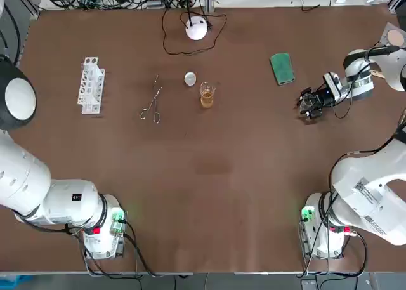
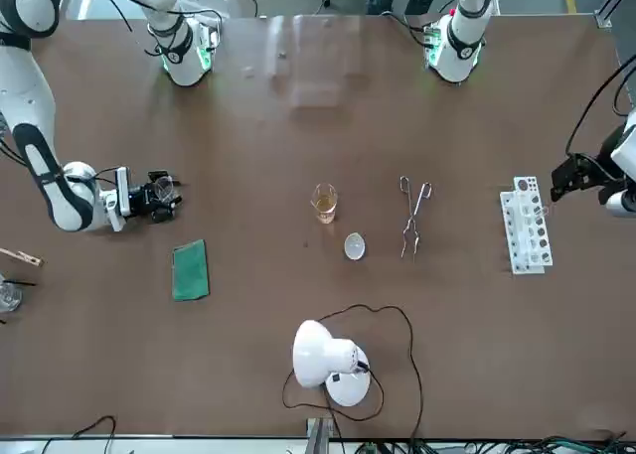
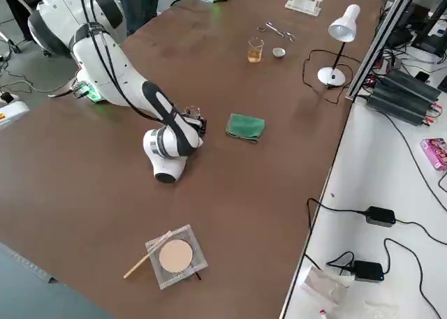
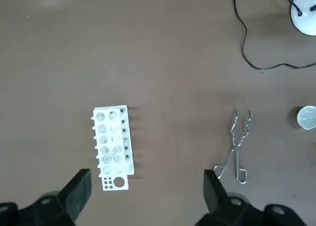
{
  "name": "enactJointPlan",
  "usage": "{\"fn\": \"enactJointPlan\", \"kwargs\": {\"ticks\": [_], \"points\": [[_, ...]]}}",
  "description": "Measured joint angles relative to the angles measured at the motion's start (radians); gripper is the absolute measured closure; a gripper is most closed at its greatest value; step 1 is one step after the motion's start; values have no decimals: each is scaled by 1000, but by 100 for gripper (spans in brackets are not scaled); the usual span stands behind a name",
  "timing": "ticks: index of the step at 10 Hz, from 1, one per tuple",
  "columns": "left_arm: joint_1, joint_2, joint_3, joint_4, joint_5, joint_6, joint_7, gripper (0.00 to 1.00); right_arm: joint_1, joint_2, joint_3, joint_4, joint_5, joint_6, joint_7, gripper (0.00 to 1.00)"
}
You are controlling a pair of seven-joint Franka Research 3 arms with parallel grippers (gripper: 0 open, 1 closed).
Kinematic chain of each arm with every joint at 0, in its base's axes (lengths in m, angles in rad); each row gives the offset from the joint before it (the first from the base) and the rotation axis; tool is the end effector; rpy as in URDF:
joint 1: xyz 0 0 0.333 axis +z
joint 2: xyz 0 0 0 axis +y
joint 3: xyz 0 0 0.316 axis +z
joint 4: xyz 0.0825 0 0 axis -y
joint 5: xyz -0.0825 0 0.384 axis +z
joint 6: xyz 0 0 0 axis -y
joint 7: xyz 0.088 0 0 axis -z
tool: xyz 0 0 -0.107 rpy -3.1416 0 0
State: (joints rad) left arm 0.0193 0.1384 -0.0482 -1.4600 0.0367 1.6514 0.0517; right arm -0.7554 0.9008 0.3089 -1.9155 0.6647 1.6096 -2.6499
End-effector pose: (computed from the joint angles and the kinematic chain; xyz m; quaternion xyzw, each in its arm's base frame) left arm 0.6049 -0.0117 0.6044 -0.9987 0.0409 -0.0264 0.0153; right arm 0.4613 -0.1292 0.0487 -0.4855 -0.5824 -0.3742 0.5339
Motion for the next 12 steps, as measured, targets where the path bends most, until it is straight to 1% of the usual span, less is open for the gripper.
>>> {"fn": "enactJointPlan", "kwargs": {"ticks": [2, 4, 5, 7, 10, 11, 12], "points": [[6, 12, 1, 0, 0, 5, 0, 0, 0, 0, 0, 0, 0, 0, -1, 48], [15, 20, 2, 0, 0, 39, 0, 0, 0, 0, 0, 1, 0, 0, -1, 41], [18, 22, 2, 0, 0, 46, 0, 0, 0, 0, 0, 1, 0, 0, -1, 41], [19, 24, 2, 0, 0, 47, 0, 0, 0, 0, 0, 3, 0, -1, -2, 36], [19, 24, 1, 0, 0, 47, 0, 0, 0, 0, 0, 9, 0, -8, -3, 18], [19, 24, 1, 0, 0, 47, 0, 0, 0, 0, 0, 10, 0, -8, -3, 8], [19, 24, 1, 0, 0, 47, 0, 0, 0, 0, 0, 10, 0, -9, -3, 5]]}}
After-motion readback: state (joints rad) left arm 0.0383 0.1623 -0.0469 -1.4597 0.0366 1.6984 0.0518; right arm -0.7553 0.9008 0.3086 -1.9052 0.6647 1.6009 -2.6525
